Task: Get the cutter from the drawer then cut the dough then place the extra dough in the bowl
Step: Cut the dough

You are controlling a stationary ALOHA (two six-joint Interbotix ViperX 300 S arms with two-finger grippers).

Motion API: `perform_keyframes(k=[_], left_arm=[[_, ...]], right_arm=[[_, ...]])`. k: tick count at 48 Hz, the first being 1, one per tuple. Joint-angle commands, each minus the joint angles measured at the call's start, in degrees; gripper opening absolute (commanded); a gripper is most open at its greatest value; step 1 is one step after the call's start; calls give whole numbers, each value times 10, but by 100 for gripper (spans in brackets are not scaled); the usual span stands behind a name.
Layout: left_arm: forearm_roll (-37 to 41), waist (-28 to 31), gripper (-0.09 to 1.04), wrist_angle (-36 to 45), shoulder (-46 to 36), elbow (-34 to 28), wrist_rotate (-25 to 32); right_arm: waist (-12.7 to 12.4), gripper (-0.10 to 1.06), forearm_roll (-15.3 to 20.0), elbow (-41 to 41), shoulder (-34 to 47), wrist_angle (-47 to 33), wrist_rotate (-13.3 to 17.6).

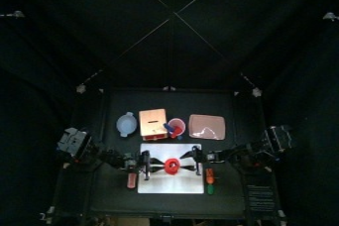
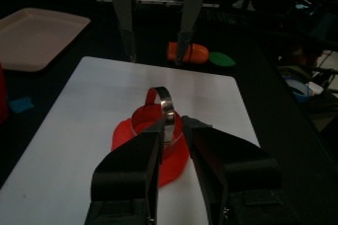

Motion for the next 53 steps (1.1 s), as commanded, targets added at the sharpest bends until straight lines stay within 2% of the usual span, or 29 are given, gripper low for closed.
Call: perform_keyframes(k=[1,7,14,25,46,53], left_arm=[[-33,-18,81,-7,4,-25,16],[-59,-21,86,-7,28,-46,40],[-95,-23,86,-7,54,-69,70],[-136,-23,85,-7,66,-79,88],[-117,-24,82,5,79,-98,91],[-117,-24,81,5,82,-99,91]], right_arm=[[0,85,1,-9,-6,-6,1],[0,85,3,-12,2,-6,1],[1,85,3,-19,14,-6,1],[2,84,3,-29,40,-6,1],[1,84,2,-43,67,-6,1],[2,81,1,-43,68,-6,1]])
